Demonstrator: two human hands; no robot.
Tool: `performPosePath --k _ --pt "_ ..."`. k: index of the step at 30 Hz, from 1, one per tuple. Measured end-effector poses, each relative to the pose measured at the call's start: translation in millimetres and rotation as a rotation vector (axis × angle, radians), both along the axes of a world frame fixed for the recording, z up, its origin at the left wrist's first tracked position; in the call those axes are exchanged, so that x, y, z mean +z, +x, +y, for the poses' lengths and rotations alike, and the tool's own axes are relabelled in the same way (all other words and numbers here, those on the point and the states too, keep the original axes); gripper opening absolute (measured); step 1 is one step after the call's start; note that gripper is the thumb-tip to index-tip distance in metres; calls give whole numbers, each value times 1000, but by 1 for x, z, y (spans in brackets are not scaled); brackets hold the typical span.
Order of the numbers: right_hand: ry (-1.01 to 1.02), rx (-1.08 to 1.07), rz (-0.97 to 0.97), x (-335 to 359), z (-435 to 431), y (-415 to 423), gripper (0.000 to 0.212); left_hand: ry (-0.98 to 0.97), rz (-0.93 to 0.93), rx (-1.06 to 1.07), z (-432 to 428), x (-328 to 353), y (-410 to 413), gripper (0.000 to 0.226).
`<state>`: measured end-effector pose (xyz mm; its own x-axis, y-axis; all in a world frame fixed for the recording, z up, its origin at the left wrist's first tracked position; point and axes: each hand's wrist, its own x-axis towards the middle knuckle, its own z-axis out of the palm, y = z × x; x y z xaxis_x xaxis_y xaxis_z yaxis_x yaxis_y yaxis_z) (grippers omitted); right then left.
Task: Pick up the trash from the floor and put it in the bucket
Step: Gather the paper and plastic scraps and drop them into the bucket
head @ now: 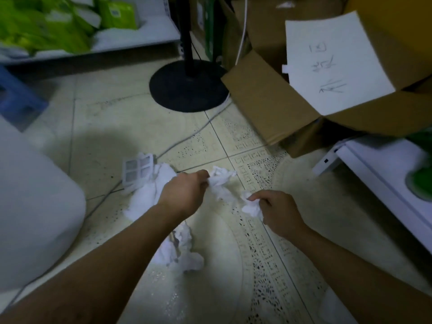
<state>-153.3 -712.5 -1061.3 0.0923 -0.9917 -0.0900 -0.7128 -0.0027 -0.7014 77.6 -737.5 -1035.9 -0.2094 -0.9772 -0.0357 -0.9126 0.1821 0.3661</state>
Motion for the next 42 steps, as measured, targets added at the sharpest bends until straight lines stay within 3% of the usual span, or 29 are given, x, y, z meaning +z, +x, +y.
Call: performPosePath --k 5,8,11,15,19,22,27,31,34,36,42 --pt "-17 -8 -156 68 -31 39 13 -138 60 114 -14 70 49 26" --pt "0 91 -193 121 -49 71 21 -214 94 210 -16 118 79 30" --pt "-70 219 -163 173 -64 107 8 -307 79 285 -15 165 102 27" --pt "-187 306 -133 232 -74 161 27 -390 64 310 -3 217 140 20" --pt "-231 278 -198 271 -71 225 17 -484 57 373 18 245 199 27" --pt "-254 293 -337 285 -59 279 13 -512 81 450 42 261 245 35" --pt "-167 326 -603 282 -25 361 16 -521 6 609 89 276 325 28" --pt "-254 518 -401 268 -3 401 14 -391 -27 712 113 257 361 31" --pt "-311 716 11 250 2 415 42 -127 -114 643 121 237 371 47" --pt "-341 725 205 243 -1 415 56 -55 -175 555 123 232 371 63" --pt "-438 566 159 244 -31 367 76 -325 -101 280 97 227 304 62"
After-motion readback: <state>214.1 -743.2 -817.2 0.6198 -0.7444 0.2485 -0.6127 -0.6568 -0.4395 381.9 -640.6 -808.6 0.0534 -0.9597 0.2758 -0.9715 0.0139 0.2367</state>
